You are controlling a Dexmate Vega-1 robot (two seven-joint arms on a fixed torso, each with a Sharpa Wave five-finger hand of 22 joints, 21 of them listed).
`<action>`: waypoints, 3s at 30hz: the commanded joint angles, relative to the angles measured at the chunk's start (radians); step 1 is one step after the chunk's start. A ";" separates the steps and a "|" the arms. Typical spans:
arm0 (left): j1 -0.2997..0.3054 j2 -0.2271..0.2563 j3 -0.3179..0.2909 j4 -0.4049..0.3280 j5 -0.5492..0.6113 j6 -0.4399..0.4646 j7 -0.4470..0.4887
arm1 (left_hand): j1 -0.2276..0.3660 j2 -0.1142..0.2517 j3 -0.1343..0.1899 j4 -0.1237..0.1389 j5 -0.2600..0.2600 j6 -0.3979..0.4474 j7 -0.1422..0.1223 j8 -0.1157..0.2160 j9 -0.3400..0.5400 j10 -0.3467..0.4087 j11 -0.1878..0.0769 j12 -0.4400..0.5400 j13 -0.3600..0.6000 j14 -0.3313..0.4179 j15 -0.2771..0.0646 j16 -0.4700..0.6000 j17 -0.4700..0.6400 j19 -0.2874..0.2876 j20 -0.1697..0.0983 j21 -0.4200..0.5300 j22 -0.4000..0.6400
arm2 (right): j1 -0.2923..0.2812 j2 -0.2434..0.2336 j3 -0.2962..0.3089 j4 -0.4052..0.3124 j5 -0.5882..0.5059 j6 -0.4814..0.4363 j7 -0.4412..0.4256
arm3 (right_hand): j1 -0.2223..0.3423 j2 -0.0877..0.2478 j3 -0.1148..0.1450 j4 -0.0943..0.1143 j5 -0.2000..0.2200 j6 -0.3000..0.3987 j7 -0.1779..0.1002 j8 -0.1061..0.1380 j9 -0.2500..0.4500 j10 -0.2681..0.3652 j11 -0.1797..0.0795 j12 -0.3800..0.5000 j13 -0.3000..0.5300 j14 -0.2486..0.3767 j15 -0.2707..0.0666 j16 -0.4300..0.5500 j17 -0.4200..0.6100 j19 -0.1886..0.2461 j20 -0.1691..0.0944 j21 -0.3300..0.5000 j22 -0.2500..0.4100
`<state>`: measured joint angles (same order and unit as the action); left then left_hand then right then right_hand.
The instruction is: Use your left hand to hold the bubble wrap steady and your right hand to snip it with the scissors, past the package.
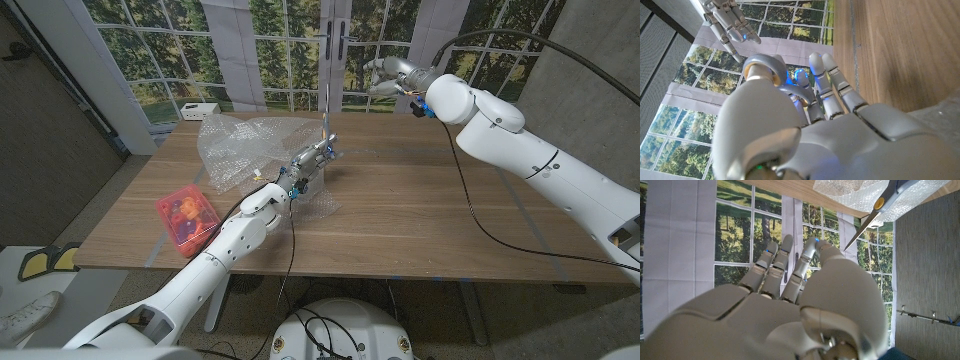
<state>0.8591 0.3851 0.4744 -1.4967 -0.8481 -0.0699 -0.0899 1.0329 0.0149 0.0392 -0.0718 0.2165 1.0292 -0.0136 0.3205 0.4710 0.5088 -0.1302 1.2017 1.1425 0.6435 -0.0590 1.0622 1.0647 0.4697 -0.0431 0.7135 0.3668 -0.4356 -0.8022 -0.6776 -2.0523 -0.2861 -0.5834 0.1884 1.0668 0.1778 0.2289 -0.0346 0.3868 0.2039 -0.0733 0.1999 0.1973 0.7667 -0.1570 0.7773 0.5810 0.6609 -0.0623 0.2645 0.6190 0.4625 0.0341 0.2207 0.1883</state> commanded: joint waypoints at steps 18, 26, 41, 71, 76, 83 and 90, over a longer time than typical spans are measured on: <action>-0.018 -0.002 0.001 0.043 0.040 -0.024 0.018 | -0.250 -0.167 -0.236 0.108 0.121 0.036 0.055 -0.111 -0.109 0.154 -0.069 -0.022 -0.062 0.088 -0.145 -0.098 -0.031 0.023 0.013 -0.012 -0.073 | 0.009 0.017 -0.008 -0.012 -0.027 -0.015 -0.007 | -0.019 -0.001 0.012 -0.001 -0.012 0.014 0.001 -0.001 0.003 0.021 -0.002 0.020 0.001 0.013 -0.161 -0.011 0.004 -0.009 0.010 0.004 0.001; -0.028 0.027 0.011 0.026 0.050 0.011 0.003 | -0.355 -0.185 -0.327 0.153 0.151 0.043 0.116 -0.121 -0.135 0.161 -0.015 -0.030 -0.086 0.104 -0.091 -0.112 -0.040 0.017 0.058 -0.026 -0.094 | 0.019 0.021 -0.012 -0.006 -0.031 -0.013 -0.001 | -0.022 -0.001 0.014 -0.002 -0.014 0.015 0.000 -0.003 0.003 0.021 0.000 0.023 0.001 0.014 -0.161 -0.013 0.004 -0.011 0.012 0.004 0.001; -0.097 0.117 0.046 0.009 0.073 0.123 -0.103 | -0.524 -0.202 -0.402 0.207 0.186 0.035 0.197 -0.108 -0.115 0.151 0.071 -0.020 -0.069 0.095 0.005 -0.098 -0.009 0.000 0.128 -0.053 -0.119 | 0.021 0.021 -0.007 0.006 -0.025 -0.003 0.002 | -0.026 -0.004 0.020 -0.006 -0.021 0.016 0.001 -0.005 0.003 0.024 -0.002 0.027 -0.004 0.012 -0.161 -0.020 0.005 -0.013 0.016 0.003 0.000; -0.017 0.162 0.003 -0.115 0.120 0.027 -0.033 | -0.538 -0.171 -0.380 0.195 0.229 0.043 0.190 -0.099 -0.090 0.160 0.072 -0.012 -0.058 0.115 -0.017 -0.079 -0.020 0.024 0.122 -0.051 -0.114 | 0.024 0.027 -0.008 0.020 -0.015 -0.007 -0.002 | -0.036 -0.004 0.032 -0.014 -0.033 0.019 0.001 -0.007 0.003 0.028 0.001 0.040 -0.007 0.020 -0.162 -0.024 0.012 -0.015 0.020 0.002 0.000; 0.002 0.180 -0.006 -0.145 0.123 0.036 -0.008 | -0.532 -0.165 -0.378 0.194 0.232 0.040 0.191 -0.101 -0.087 0.153 0.070 -0.012 -0.053 0.112 -0.017 -0.077 -0.020 0.023 0.122 -0.050 -0.111 | 0.016 0.031 -0.003 0.023 -0.007 -0.010 -0.012 | -0.037 -0.003 0.034 -0.015 -0.034 0.019 0.001 -0.007 0.003 0.026 -0.002 0.041 -0.006 0.020 -0.162 -0.026 0.012 -0.015 0.019 0.002 0.000; 0.032 0.226 -0.019 -0.207 0.132 0.056 0.017 | -0.526 -0.157 -0.375 0.194 0.236 0.044 0.190 -0.099 -0.082 0.152 0.074 -0.012 -0.052 0.110 -0.021 -0.072 -0.017 0.023 0.122 -0.049 -0.108 | 0.009 0.033 -0.004 0.024 0.002 -0.017 -0.021 | -0.039 -0.003 0.037 -0.017 -0.036 0.019 0.001 -0.007 0.003 0.027 -0.003 0.043 -0.007 0.019 -0.161 -0.028 0.012 -0.016 0.020 0.002 0.000; 0.058 0.250 -0.027 -0.244 0.125 0.069 0.028 | -0.520 -0.150 -0.374 0.194 0.238 0.044 0.190 -0.099 -0.078 0.154 0.071 -0.012 -0.052 0.106 -0.025 -0.070 -0.018 0.021 0.122 -0.048 -0.104 | 0.012 0.035 -0.009 0.030 0.007 -0.021 -0.023 | -0.040 -0.004 0.041 -0.020 -0.038 0.019 0.002 -0.008 0.003 0.026 0.003 0.044 -0.010 0.014 -0.161 -0.034 0.011 -0.015 0.020 0.002 0.000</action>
<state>0.8768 0.5911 0.4628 -1.6750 -0.7219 -0.0232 -0.0885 0.5007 -0.1412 -0.3262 0.1092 0.4479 1.1304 0.0886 0.2186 0.3877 0.6493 -0.0466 1.1842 1.0878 0.7540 -0.0770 0.9876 1.0456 0.4821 0.0766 0.6619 0.2582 -0.4214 -0.7715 -0.6822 -2.0294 -0.2890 -0.5975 0.1724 1.0318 0.1739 0.2626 -0.0535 0.3512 0.2162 -0.0715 0.1920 0.1973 0.7915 -0.1570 0.8176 0.5697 0.6719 -0.0660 0.2380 0.6281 0.4448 0.0519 0.2207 0.1862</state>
